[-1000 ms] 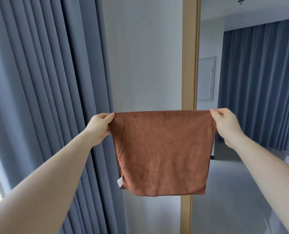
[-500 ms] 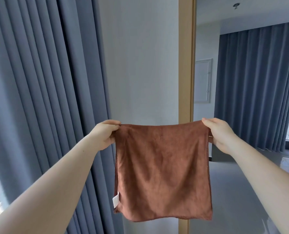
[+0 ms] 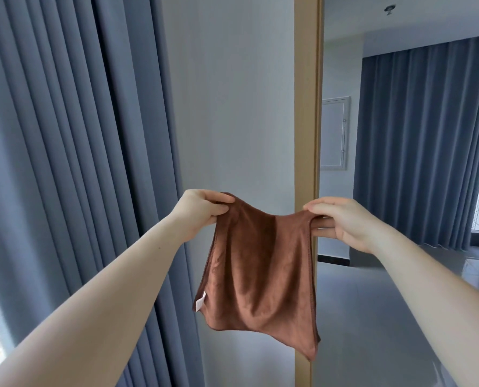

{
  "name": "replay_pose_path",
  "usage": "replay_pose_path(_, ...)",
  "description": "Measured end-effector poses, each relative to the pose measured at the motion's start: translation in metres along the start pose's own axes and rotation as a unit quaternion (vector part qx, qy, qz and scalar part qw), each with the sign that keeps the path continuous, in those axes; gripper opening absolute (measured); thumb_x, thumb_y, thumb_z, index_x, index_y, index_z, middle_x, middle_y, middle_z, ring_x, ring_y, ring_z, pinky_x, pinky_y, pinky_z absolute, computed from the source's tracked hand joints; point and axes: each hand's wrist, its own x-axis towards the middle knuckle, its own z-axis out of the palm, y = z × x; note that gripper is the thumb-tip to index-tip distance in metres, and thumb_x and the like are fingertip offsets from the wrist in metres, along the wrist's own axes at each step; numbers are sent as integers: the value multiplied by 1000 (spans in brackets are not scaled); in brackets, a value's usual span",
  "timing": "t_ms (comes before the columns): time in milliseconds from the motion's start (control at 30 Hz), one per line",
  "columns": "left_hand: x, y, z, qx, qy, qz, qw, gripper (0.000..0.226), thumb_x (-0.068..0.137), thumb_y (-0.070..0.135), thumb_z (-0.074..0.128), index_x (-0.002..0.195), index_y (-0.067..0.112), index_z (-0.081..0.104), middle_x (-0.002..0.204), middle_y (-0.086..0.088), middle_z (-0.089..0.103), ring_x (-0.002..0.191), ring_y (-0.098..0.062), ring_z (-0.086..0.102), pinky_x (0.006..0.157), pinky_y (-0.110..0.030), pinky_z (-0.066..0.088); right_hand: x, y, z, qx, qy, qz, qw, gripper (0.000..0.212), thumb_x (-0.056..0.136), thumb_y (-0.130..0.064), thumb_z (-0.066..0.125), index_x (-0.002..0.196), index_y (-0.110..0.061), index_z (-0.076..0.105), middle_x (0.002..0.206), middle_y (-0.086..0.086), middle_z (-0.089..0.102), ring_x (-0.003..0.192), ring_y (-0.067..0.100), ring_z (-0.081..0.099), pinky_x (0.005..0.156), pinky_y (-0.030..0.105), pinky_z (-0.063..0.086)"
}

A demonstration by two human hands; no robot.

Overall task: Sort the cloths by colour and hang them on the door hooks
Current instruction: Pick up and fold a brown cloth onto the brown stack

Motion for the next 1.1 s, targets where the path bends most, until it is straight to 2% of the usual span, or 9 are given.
replay_pose_path(133,-4,5,12,82,4,36,996,26,89,-6,69,93,18,80,101,2,77,91,-12,73,78,-14,58,-2,-8,12,37,-51,20,998,23,101,-4,52,114,4,69,106,23,76,96,30,76,79,35,64)
replay_pose_path(267,-10,8,25,147,-28,44,988,11,87,25,75,95,23,83,98,1,79,93,-17,75,95,-33,59,-3,-13,26,-17,-78,0,997,21,101,0,54,117,1,69,105,18,77,99,28,76,80,33,64)
replay_pose_path(400,-19,12,39,155,-79,51,983,48,70,65,74,93,25,82,106,-6,77,90,-16,71,104,-46,52,0,-14,46,-165,1,-61,984,10,95,-17,69,101,-12,76,82,4,78,73,14,74,67,25,60)
replay_pose_path(500,-25,14,48,190,-107,72,973,30,80,56,79,96,31,82,99,7,79,95,-9,72,94,-29,55,3,-15,55,-251,55,-122,959,6,86,-30,79,84,-25,80,79,-10,75,76,5,67,72,22,52)
replay_pose_path(633,-31,12,57,205,-93,109,968,23,81,48,82,100,33,82,95,19,77,93,2,69,85,-21,54,1,-21,59,-287,65,-142,945,7,83,-33,82,81,-26,81,80,-15,70,82,-5,62,70,16,44)
replay_pose_path(800,-31,9,58,155,-68,131,977,14,91,41,73,98,33,82,95,9,78,94,-12,71,89,-29,55,0,-22,56,-253,36,-158,954,13,81,-41,84,80,-28,81,87,-19,69,89,-9,62,84,18,46)
replay_pose_path(933,-28,14,52,118,-68,115,984,15,91,37,75,80,27,79,72,12,69,67,-1,57,67,-18,44,-4,-16,33,-304,-7,-81,949,32,74,-59,81,93,-34,76,122,-15,64,115,7,59,104,33,47)
replay_pose_path(1000,-24,15,46,97,-56,108,988,25,89,37,76,71,21,73,70,12,62,69,-5,55,70,-22,44,-8,-13,22,-310,-57,-29,948,42,70,-63,78,98,-31,79,111,-10,74,107,11,69,99,32,53)
replay_pose_path(1100,-19,15,39,64,-47,113,990,30,85,41,75,80,11,74,81,-5,67,79,-19,62,83,-38,53,-9,-8,14,-345,-104,34,932,50,69,-67,74,97,-27,82,101,-13,78,103,6,70,95,25,45)
